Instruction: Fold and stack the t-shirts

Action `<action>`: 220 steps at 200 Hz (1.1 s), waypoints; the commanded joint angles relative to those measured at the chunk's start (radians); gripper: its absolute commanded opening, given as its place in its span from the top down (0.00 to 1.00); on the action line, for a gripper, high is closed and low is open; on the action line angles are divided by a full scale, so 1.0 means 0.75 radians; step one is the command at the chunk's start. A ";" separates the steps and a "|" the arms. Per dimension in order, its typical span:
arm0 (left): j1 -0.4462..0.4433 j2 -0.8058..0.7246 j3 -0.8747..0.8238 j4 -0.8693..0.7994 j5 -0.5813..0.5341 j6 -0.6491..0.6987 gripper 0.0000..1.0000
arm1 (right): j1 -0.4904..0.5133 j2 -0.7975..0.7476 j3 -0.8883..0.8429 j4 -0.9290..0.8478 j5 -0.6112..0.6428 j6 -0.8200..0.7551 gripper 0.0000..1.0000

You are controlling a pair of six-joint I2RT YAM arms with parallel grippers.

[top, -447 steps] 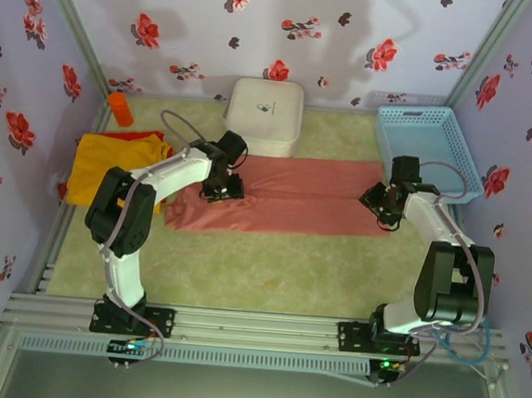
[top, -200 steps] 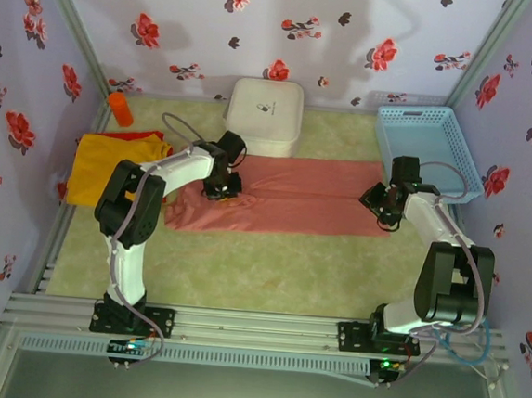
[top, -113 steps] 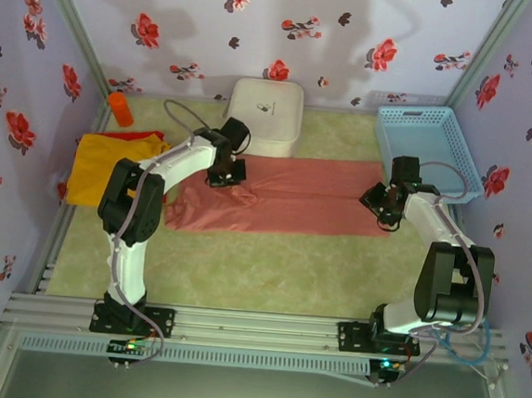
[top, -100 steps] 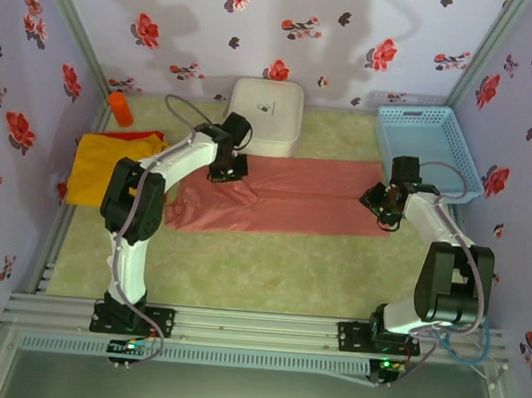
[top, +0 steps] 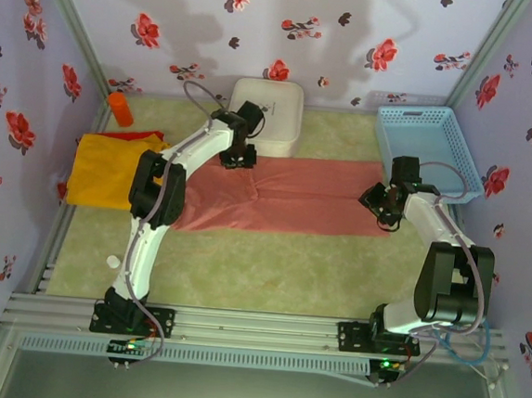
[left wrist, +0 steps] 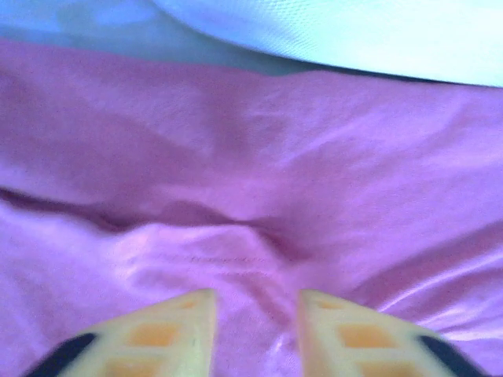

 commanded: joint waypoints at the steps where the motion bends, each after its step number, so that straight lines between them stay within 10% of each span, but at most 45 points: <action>1: 0.008 -0.044 0.008 -0.120 -0.097 0.043 0.52 | 0.027 0.003 0.027 -0.034 0.020 -0.048 0.55; 117: 0.021 -0.560 -0.759 0.050 -0.096 -0.020 0.43 | 0.155 0.707 0.686 -0.070 0.172 -0.153 0.57; 220: 0.041 -0.685 -0.907 0.099 -0.099 -0.023 0.44 | 0.209 0.736 0.522 -0.249 0.268 -0.143 0.59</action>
